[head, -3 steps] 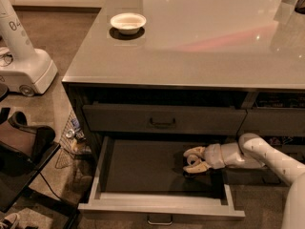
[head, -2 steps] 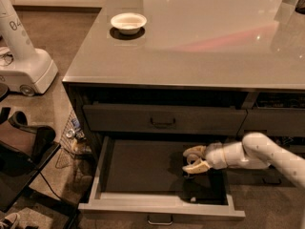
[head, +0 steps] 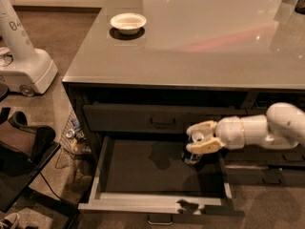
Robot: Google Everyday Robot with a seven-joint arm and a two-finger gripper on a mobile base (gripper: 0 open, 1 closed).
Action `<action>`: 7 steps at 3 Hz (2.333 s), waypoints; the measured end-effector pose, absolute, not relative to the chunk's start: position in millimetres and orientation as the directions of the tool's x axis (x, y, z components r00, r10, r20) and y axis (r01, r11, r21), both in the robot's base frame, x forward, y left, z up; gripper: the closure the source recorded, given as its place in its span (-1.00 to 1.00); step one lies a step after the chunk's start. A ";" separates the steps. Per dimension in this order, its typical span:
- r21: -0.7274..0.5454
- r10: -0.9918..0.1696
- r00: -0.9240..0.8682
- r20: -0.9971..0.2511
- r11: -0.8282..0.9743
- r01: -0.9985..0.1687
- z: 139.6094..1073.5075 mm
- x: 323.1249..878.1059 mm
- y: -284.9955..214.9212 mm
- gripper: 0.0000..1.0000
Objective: Pick pepsi can from middle drawer and place on counter
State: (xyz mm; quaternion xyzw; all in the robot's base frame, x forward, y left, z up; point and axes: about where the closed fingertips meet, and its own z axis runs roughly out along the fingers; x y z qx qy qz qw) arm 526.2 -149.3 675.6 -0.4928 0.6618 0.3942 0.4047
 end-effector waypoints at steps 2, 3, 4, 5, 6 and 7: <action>0.153 -0.293 -0.234 -0.927 0.274 -0.950 829.6 563.0 -176.4 1.00; 0.171 -0.263 -0.256 -0.930 0.306 -0.937 878.4 593.8 -188.4 1.00; 0.184 -0.247 -0.277 -0.929 0.341 -0.922 914.5 630.1 -194.5 1.00; 0.151 -0.250 -0.272 -0.929 0.415 -0.897 959.9 671.3 -197.9 1.00; 0.109 -0.261 -0.250 -0.932 0.457 -0.883 987.7 685.0 -199.2 1.00; 0.039 -0.279 -0.204 -0.938 0.501 -0.865 995.2 698.8 -207.2 1.00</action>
Offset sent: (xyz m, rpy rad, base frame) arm 0.0718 -0.0571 0.2546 0.0198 -0.0157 -0.1670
